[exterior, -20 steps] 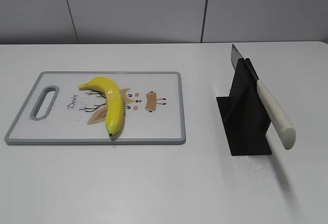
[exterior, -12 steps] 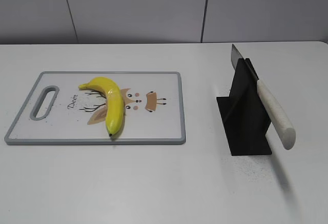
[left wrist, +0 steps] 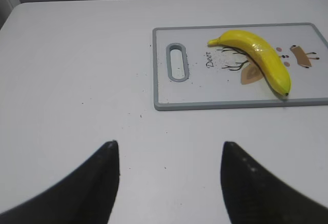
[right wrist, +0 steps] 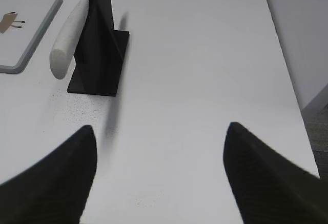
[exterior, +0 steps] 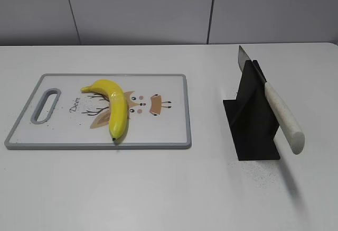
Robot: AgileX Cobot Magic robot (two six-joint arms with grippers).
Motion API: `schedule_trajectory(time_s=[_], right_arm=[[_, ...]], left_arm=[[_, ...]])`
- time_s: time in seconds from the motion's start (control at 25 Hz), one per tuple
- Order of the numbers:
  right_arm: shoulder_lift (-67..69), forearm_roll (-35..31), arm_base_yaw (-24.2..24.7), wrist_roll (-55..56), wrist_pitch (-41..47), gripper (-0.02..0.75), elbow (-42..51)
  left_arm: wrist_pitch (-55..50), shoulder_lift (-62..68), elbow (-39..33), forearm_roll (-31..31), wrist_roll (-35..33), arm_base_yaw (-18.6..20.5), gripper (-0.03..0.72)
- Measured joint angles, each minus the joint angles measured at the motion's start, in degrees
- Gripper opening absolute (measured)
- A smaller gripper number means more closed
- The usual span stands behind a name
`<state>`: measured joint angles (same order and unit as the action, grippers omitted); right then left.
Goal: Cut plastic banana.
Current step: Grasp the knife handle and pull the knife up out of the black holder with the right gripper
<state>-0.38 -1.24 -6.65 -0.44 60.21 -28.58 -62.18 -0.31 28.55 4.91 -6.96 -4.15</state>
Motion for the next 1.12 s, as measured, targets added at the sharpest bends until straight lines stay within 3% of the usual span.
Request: schedule_trajectory(time_s=[0.88, 1.12], right_arm=[[0.0, 0.0, 0.0, 0.0, 0.0, 0.581, 0.0], [2.31, -0.69, 0.0, 0.0, 0.49, 0.627, -0.4]], left_arm=[[0.0, 0.0, 0.0, 0.0, 0.0, 0.0, 0.589], [0.0, 0.0, 0.0, 0.0, 0.0, 0.0, 0.589]])
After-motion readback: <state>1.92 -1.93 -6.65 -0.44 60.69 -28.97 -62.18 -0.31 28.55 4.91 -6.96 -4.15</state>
